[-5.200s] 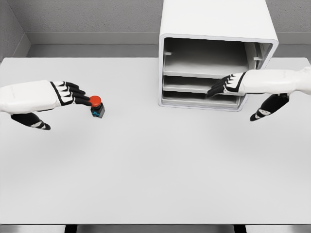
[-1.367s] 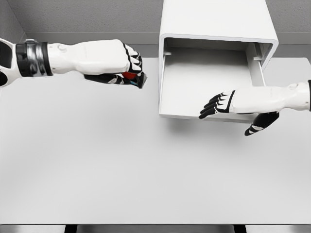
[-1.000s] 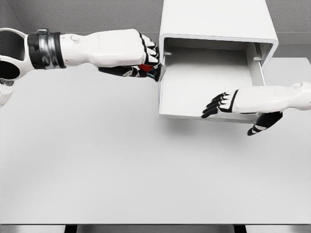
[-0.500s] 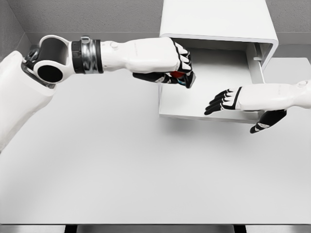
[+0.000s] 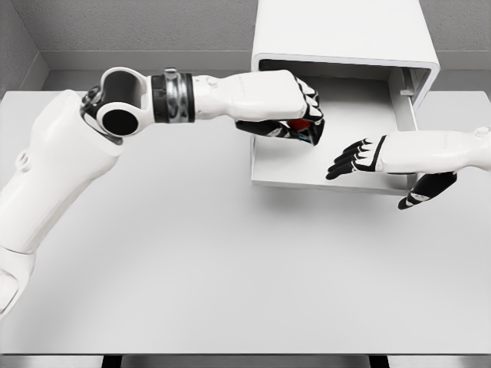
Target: Slide open multi-storey tabletop storage cabinets and put open load switch and slide close multi-storey tabletop storage cabinets
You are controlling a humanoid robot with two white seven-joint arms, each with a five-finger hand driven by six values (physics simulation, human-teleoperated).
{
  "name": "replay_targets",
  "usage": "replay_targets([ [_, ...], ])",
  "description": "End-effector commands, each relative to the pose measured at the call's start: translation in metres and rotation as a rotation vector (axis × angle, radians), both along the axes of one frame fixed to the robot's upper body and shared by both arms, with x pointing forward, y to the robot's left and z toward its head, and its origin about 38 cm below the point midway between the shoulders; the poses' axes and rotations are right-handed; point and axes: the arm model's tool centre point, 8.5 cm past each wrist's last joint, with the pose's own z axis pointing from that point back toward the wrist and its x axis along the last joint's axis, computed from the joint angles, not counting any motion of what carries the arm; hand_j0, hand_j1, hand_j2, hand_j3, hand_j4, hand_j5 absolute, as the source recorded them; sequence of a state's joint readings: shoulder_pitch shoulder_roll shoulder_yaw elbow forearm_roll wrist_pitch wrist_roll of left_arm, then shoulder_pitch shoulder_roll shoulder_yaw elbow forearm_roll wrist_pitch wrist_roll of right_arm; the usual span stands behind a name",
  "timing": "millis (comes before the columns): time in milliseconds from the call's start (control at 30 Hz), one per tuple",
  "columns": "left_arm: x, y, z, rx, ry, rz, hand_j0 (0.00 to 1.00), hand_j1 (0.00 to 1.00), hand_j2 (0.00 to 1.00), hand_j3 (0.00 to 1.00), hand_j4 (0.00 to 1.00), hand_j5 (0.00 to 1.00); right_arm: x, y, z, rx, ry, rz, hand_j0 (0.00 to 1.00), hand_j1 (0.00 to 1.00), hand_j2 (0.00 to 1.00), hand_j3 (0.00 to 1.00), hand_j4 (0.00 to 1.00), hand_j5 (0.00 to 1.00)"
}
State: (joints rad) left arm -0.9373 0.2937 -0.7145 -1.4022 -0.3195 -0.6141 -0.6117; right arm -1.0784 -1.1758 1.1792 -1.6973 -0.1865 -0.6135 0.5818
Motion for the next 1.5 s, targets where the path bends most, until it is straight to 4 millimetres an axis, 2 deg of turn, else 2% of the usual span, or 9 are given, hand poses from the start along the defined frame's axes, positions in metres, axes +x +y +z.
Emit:
replay_targets([
  [0, 0.001, -0.002, -0.001, -0.006, 0.008, 0.003, 0.46, 0.46, 0.46, 0.46, 0.46, 0.46, 0.000, 0.000, 0.001, 0.006, 0.002, -0.005, 1.00, 1.00, 1.00, 1.00, 1.00, 1.00],
  [333, 0.001, -0.005, -0.013, 0.015, 0.029, 0.000, 0.50, 0.50, 0.50, 0.50, 0.50, 0.50, 0.000, -0.002, 0.001, 0.004, 0.002, -0.007, 1.00, 1.00, 1.00, 1.00, 1.00, 1.00],
  [433, 0.001, -0.005, -0.011, 0.010, 0.028, -0.001, 0.79, 0.79, 0.79, 0.79, 0.79, 0.79, 0.000, -0.002, 0.001, 0.004, 0.002, -0.007, 1.00, 1.00, 1.00, 1.00, 1.00, 1.00],
  [533, 0.001, -0.005, -0.009, 0.005, 0.024, 0.001, 0.95, 0.95, 0.95, 0.95, 0.95, 0.95, 0.000, -0.002, 0.001, 0.003, 0.003, -0.007, 1.00, 1.00, 1.00, 1.00, 1.00, 1.00],
  [767, 0.001, -0.005, -0.007, 0.004, 0.019, 0.001, 0.97, 0.97, 0.97, 0.97, 0.97, 0.97, 0.000, -0.002, 0.001, 0.003, 0.002, -0.009, 1.00, 1.00, 1.00, 1.00, 1.00, 1.00],
  [900, -0.004, -0.003, 0.022, -0.059, 0.014, -0.045, 1.00, 1.00, 1.00, 1.00, 1.00, 1.00, -0.001, -0.003, 0.001, 0.002, 0.003, -0.010, 1.00, 1.00, 1.00, 1.00, 1.00, 1.00],
  [1233, -0.043, 0.059, 0.074, -0.159, 0.091, -0.162, 1.00, 1.00, 1.00, 1.00, 1.00, 1.00, -0.003, -0.019, 0.009, -0.015, -0.013, -0.049, 1.00, 1.00, 1.00, 1.00, 1.00, 1.00],
  [1333, -0.052, 0.092, 0.071, -0.154, 0.170, -0.145, 1.00, 1.00, 1.00, 1.00, 1.00, 1.00, -0.001, -0.013, 0.008, 0.007, -0.017, -0.042, 1.00, 1.00, 1.00, 1.00, 1.00, 1.00],
  [1467, -0.052, 0.145, 0.037, -0.094, 0.267, -0.017, 1.00, 1.00, 1.00, 1.00, 1.00, 1.00, 0.001, -0.010, 0.009, 0.058, -0.034, -0.053, 1.00, 1.00, 1.00, 1.00, 1.00, 1.00],
])
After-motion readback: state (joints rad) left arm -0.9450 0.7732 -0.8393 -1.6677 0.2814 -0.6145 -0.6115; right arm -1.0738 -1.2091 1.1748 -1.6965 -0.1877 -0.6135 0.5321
